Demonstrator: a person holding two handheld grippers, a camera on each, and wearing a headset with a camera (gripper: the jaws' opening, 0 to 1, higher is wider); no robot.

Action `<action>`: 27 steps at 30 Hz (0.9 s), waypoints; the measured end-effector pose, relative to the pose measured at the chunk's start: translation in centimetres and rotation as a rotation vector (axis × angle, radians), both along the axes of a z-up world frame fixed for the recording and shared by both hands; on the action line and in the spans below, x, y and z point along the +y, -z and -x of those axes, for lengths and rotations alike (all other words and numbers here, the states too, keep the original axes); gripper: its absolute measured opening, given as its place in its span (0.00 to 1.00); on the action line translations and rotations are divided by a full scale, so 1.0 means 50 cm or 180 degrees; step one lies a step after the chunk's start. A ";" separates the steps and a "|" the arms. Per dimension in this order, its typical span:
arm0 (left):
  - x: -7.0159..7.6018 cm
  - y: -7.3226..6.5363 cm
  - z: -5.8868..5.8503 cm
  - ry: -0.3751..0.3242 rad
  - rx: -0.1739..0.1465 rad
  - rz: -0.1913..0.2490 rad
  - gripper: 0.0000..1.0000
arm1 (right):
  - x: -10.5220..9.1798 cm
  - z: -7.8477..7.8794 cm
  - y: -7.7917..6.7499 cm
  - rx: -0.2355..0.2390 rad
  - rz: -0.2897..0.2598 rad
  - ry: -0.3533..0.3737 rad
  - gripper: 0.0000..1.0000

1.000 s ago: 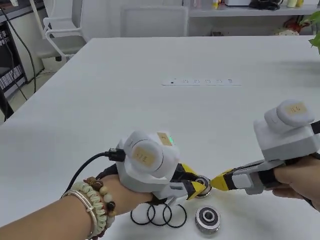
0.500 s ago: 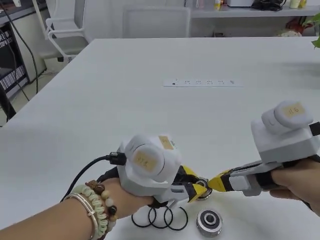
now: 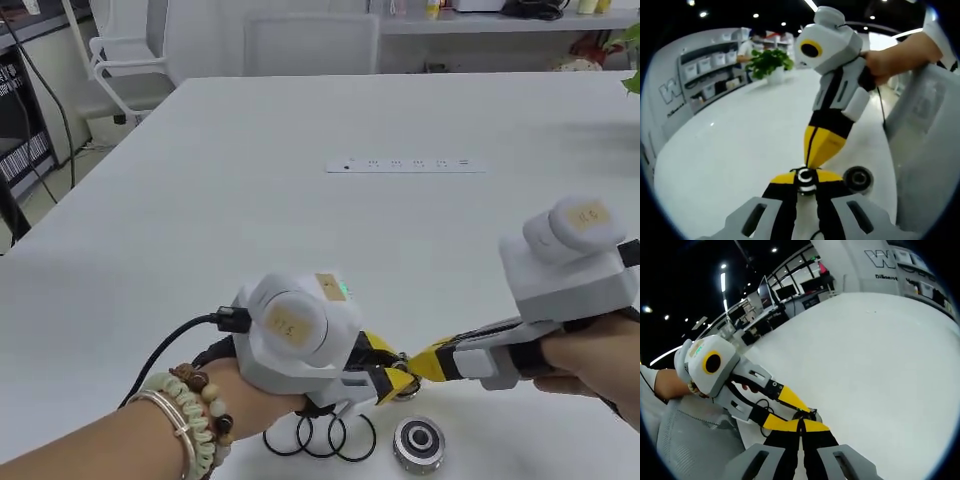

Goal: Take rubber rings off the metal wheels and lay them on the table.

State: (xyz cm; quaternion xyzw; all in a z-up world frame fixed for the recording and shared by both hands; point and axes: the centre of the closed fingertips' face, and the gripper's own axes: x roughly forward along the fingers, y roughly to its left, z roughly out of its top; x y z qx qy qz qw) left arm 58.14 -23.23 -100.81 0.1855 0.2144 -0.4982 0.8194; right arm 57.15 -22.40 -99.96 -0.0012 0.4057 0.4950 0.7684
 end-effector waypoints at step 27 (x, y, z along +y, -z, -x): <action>0.006 0.000 0.005 -0.0018 0.0093 -0.0037 0.14 | -0.006 -0.001 -0.021 -0.0026 -0.0139 0.0059 0.00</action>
